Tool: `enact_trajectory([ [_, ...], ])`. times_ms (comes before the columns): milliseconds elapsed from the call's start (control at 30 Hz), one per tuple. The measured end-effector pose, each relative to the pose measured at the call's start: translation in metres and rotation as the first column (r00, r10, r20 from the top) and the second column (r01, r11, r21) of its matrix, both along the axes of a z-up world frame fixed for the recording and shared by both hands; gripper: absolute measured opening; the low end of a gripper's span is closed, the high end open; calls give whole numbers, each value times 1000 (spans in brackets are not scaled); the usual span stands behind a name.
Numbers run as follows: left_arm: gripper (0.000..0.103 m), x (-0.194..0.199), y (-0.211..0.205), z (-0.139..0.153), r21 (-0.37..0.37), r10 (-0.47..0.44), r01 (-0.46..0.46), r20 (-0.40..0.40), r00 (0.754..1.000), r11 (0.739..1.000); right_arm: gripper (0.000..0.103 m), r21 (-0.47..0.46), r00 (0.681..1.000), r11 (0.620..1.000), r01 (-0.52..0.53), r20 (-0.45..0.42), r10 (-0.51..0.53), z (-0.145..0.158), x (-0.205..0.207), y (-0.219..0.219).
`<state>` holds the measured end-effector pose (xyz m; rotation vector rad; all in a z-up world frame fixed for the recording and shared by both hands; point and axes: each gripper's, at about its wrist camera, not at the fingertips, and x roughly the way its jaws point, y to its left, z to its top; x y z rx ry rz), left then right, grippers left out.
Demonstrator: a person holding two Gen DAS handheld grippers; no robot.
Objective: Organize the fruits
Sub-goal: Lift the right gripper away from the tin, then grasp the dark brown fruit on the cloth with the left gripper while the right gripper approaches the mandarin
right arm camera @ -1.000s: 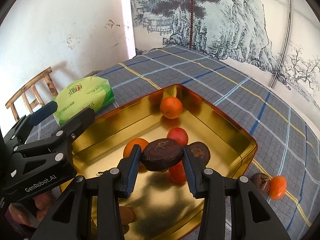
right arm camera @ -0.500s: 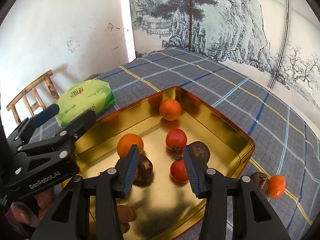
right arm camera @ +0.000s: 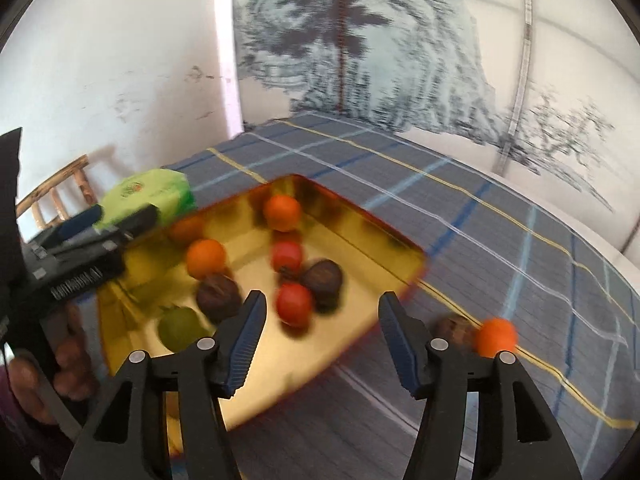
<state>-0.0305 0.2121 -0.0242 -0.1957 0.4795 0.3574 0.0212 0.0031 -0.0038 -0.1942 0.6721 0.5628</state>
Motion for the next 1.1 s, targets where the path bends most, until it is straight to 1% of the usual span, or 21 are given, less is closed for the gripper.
enact_trajectory([
  [67, 97, -1, 0, -1, 1, 0, 0, -2, 1000, 1000, 62, -6, 999, 999, 37, -5, -37, -5, 4, -16],
  [100, 97, 1, -1, 1, 0, -1, 1, -2, 1000, 1000, 67, 19, 999, 999, 50, -12, -50, -9, 5, -31],
  [133, 97, 1, 0, 0, 1, 1, -1, -4, 1000, 1000, 70, 37, 998, 997, 65, -17, -64, -9, 6, -40],
  [200, 97, 0, 1, -2, 6, 3, -3, -8, 1000, 1000, 70, -4, 990, 990, 142, -19, -142, -15, 10, -63],
  [267, 97, -1, 0, -3, 12, 5, -5, -10, 1000, 1000, 70, 6, 982, 983, 184, -32, -184, -19, 13, -85],
  [333, 97, -2, 0, -2, 20, 7, -7, -13, 1000, 1000, 70, 23, 967, 968, 248, -58, -247, -22, 17, -115],
  [433, 97, -3, -3, -1, 30, 13, -12, -16, 1000, 999, 70, -4, 945, 946, 323, -53, -323, -28, 20, -148],
  [500, 97, -4, -3, 0, 34, 16, -15, -14, 1000, 999, 70, -26, 924, 926, 377, -57, -378, -35, 22, -172],
  [567, 93, -7, -6, 5, 48, 17, -17, 9, 1000, 999, 70, -47, 902, 905, 424, -66, -426, -43, 24, -195],
  [600, 93, -10, -11, 11, 67, 5, -8, 41, 999, 998, 71, -61, 886, 891, 449, -98, -453, -49, 27, -207],
  [667, 93, -14, -21, 26, 94, -25, 19, 68, 997, 995, 71, -34, 864, 875, 482, -144, -482, -50, 30, -227],
  [733, 93, -14, -37, 48, 116, -99, 88, 92, 991, 989, 72, -19, 853, 864, 503, -151, -500, -50, 30, -240],
  [767, 93, -11, -46, 57, 117, -157, 146, 89, 984, 982, 72, -19, 850, 862, 507, -159, -503, -50, 31, -245],
  [800, 93, -5, -61, 68, 125, -253, 243, 71, 965, 962, 72, -17, 847, 862, 507, -174, -502, -51, 33, -249],
  [833, 93, 1, -74, 73, 145, -315, 305, 52, 948, 941, 72, -7, 845, 861, 508, -189, -500, -53, 33, -251],
  [867, 93, 8, -89, 77, 177, -379, 369, 23, 925, 912, 72, 4, 845, 862, 506, -202, -495, -53, 33, -254],
  [933, 91, 25, -126, 80, 231, -511, 511, -64, 857, 828, 73, 19, 848, 867, 498, -221, -482, -55, 32, -256],
  [967, 85, 33, -141, 78, 235, -570, 578, -105, 815, 782, 74, 25, 849, 869, 494, -226, -477, -55, 32, -257],
  [1033, 77, 51, -174, 71, 232, -696, 726, -207, 688, 648, 76, 42, 853, 872, 487, -234, -466, -57, 33, -254],
  [1067, 77, 58, -189, 66, 237, -739, 781, -256, 624, 577, 76, 52, 855, 873, 486, -238, -461, -57, 32, -255],
  [1100, 77, 64, -207, 59, 256, -772, 834, -319, 551, 489, 77, 60, 856, 873, 485, -241, -459, -57, 31, -255],
])
